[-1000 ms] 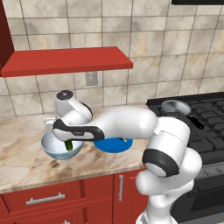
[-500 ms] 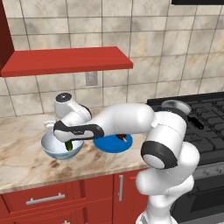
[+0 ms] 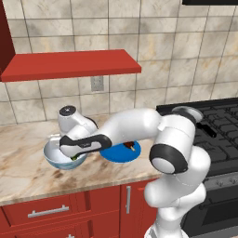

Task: Place the steak on the plate and place the cucumber on the same plate.

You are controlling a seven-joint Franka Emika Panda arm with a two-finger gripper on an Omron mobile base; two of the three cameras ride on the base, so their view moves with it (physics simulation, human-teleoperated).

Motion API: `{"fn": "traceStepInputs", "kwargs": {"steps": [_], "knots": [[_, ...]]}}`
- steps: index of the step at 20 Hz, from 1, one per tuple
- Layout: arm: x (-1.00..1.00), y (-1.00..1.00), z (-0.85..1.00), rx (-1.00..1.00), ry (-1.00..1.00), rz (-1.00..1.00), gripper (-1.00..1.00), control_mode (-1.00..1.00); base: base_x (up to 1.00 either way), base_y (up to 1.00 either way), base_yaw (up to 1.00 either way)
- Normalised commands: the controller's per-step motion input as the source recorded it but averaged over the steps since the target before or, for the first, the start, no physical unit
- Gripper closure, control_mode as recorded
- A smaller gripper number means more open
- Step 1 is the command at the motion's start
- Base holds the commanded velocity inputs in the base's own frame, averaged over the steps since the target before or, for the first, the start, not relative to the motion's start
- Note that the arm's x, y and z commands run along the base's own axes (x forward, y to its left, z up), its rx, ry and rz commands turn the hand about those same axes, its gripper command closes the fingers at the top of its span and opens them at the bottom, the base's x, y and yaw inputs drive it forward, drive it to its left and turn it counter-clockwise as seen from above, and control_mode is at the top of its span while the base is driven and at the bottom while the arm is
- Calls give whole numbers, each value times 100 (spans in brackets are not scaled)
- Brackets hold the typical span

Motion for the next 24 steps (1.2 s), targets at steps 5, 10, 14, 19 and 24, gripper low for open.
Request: {"fn": "traceStepInputs", "kwargs": {"steps": [5, 10, 14, 19, 24], "knots": [[0, 0, -14, -1, 0, 0, -100, -100, 0, 0, 0], [0, 0, -13, -3, 0, 0, -100, -100, 0, 0, 0], [0, 0, 0, 0, 0, 0, -100, -100, 0, 0, 0], [0, 0, 0, 0, 0, 0, 100, -100, 0, 0, 0], [0, 0, 0, 0, 0, 0, 100, -100, 0, 0, 0]]}}
